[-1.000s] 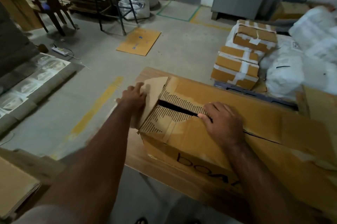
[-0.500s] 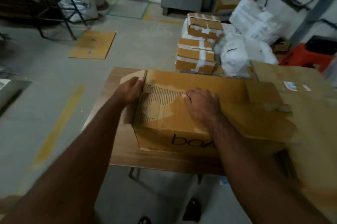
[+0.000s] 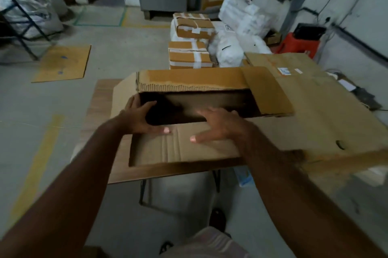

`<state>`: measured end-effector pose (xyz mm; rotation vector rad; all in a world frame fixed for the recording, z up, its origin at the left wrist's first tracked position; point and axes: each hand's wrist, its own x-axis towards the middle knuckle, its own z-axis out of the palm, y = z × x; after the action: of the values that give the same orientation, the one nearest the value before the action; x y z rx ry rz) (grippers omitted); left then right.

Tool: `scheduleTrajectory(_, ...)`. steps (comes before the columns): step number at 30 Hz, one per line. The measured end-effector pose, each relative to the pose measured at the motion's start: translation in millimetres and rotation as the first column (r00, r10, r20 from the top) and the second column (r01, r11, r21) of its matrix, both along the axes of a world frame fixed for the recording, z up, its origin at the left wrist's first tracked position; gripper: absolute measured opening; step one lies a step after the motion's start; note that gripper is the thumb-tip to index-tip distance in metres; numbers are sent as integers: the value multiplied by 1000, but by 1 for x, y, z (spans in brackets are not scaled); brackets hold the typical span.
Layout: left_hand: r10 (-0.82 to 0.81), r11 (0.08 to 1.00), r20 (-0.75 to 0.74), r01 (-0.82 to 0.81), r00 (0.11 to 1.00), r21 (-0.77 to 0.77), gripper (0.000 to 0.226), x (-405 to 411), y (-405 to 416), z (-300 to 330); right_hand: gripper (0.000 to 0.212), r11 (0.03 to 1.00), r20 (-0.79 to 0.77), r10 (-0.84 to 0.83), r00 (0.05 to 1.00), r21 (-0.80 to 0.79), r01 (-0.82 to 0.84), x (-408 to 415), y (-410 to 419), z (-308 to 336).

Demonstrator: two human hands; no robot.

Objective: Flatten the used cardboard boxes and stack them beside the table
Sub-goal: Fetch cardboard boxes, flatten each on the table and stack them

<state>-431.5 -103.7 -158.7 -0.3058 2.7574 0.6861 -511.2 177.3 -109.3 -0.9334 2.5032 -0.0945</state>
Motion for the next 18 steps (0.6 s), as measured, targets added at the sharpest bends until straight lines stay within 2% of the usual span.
scheduleTrajectory(2,37,995,-43,-41,998,-90,155,3,3,-19,111,999,-105,-46,993,18,48,7,2,-30)
scheduleTrajectory(6,68,984,-139,-89,988,-156,152,9,13,-27,105,997,-313,-78,947,3,83,14,0,-67)
scheduleTrajectory(10,140,959,-171,-176,975,-221,137,14,14,-28,97,997,-418,-70,906,-3,76,11,-13,-77)
scheduleTrajectory(14,214,947,-184,-250,959,-202,136,20,-2,-27,91,1000,-448,-16,894,-18,9,8,-37,-78)
scheduleTrajectory(18,294,935,-64,-300,954,-188,137,10,-19,-22,94,997,-374,37,927,-49,-60,-11,-46,-74)
